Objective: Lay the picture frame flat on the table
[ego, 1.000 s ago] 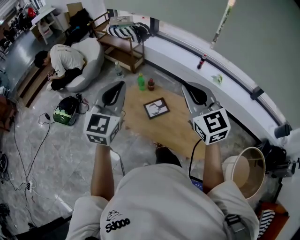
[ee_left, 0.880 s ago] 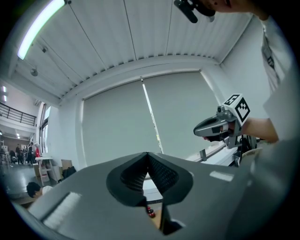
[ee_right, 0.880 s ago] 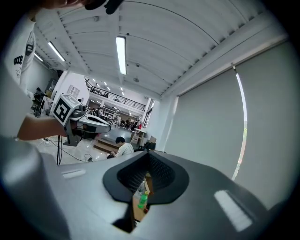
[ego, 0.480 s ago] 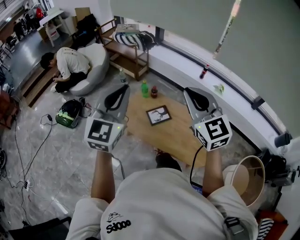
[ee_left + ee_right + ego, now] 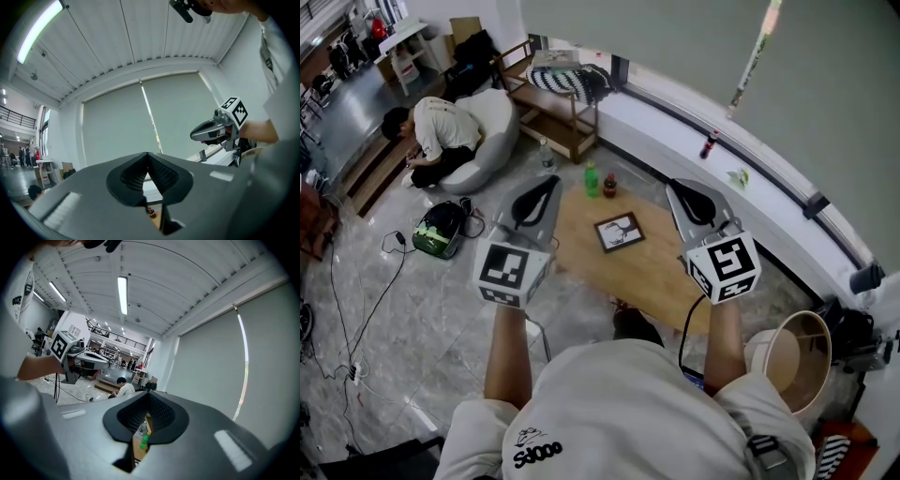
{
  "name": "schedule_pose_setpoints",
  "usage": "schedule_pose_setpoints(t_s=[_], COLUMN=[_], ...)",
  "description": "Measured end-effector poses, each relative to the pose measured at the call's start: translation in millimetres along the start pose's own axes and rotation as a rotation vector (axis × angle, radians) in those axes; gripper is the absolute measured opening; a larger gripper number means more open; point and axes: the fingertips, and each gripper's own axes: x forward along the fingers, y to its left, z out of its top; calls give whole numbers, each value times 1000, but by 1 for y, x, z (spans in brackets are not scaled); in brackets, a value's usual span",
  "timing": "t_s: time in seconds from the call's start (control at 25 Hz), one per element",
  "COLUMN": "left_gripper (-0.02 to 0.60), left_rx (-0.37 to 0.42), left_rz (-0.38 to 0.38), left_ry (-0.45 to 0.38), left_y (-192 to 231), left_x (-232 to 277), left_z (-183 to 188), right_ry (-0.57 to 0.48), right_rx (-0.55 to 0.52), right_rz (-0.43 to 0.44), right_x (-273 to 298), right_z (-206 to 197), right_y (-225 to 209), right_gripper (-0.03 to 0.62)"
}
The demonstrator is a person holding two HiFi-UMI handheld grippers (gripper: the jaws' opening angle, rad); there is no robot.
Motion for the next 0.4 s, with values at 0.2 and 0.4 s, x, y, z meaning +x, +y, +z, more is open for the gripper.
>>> schedule_pose_setpoints(t_s=[0.2, 0.4], left_gripper=[9, 9], left_rx=[0, -3], left_rz=[3, 10], left_ry=[0, 8], left_y=[2, 8], left_x=[0, -3], left_z=[-1, -3], right_ry=[-4, -5], right_rx=[3, 6], right_rz=[-2, 0], right_x=[3, 6], right_z=[1, 3], right_y=[1, 4], right_gripper=[2, 2])
